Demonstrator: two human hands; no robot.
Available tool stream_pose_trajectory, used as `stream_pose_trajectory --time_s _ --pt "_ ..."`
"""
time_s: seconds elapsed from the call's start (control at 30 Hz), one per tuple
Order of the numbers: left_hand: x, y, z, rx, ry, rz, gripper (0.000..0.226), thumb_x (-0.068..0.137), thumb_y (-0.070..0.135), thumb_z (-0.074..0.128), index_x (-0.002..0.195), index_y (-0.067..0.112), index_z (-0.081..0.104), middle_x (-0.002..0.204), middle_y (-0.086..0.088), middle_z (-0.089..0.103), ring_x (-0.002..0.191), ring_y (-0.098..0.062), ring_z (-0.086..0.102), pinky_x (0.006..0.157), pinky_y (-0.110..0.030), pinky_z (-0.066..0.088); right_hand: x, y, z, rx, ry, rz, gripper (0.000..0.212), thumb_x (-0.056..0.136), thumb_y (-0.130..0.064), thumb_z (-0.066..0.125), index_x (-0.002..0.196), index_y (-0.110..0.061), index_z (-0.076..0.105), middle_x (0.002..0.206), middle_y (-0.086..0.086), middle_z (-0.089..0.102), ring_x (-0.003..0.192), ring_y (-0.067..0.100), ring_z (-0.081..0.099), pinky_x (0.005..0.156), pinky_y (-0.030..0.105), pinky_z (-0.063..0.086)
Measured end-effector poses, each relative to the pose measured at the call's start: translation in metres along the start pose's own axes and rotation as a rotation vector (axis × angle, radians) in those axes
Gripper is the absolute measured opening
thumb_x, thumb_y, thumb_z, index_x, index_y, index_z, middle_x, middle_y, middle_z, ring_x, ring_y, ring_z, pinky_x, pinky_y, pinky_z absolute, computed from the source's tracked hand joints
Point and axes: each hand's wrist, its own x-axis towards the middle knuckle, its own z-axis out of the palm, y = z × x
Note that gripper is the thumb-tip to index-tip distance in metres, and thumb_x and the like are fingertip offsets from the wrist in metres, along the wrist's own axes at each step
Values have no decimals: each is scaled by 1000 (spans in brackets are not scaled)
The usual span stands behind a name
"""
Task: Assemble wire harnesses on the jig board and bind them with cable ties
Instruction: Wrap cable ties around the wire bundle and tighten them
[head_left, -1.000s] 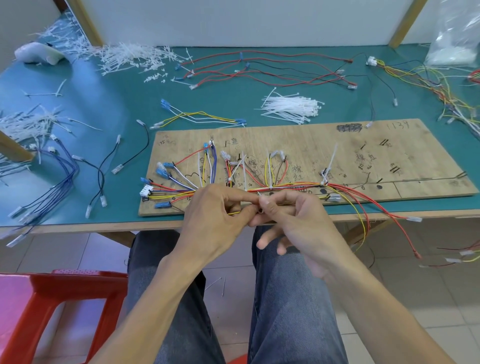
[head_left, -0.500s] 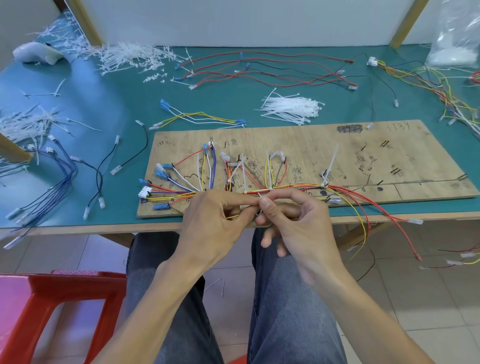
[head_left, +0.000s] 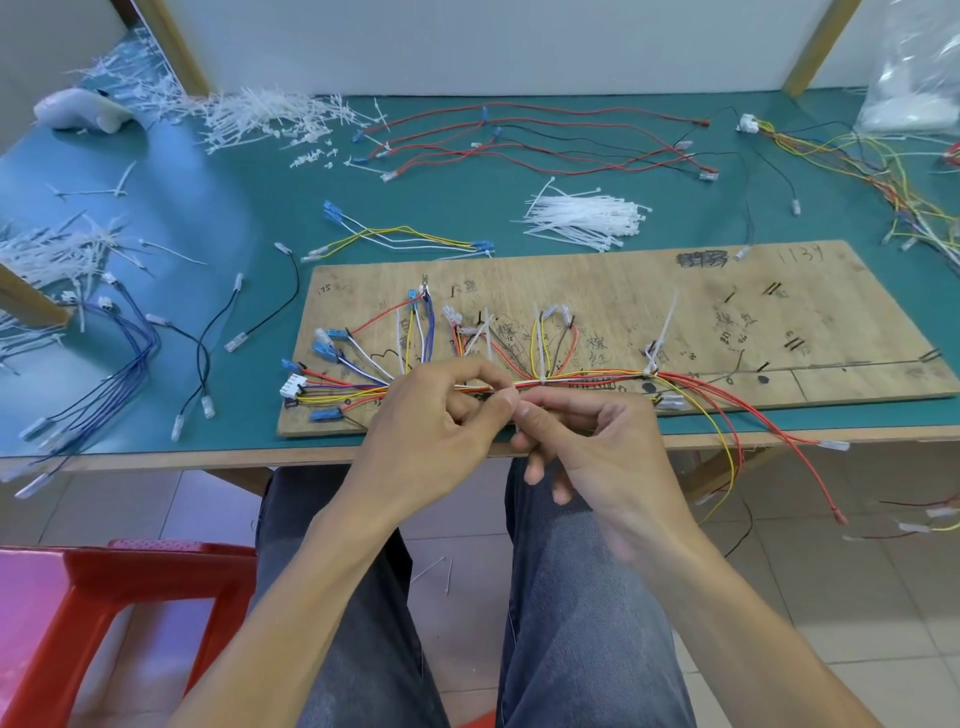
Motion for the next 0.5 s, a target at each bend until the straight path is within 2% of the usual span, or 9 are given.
stream_pose_trajectory --time_s 0.17,0.23,0.37,0.5 --pt "4 0 -3 44 -35 48 11 101 32 68 92 27 64 44 -3 49 45 -13 26 46 -23 24 1 1 -2 -20 -20 17 8 93 -16 79 99 -14 84 72 15 73 47 18 63 36 20 38" --pt "6 2 -4 107 -31 93 13 102 33 66 91 28 62 46 -4 52 46 -13 26 46 -21 25 1 0 -2 -30 -20 25 7 93 -18 80 98 -15 84 71 15 73 45 18 62 36 19 35" --pt "3 1 2 313 51 165 8 106 41 55 100 35 54 57 4 63 49 -16 41 53 -32 42 3 0 -2 -27 0 30 7 92 -23 81 95 -19 85 66 18 71 36 18 53 36 15 29" --pt "-1 0 9 423 189 224 12 110 45 43 107 38 51 55 6 52 54 -17 47 54 -39 46 3 -1 1 -4 3 30 3 91 -19 82 92 -19 85 64 20 70 35 19 51 36 13 31"
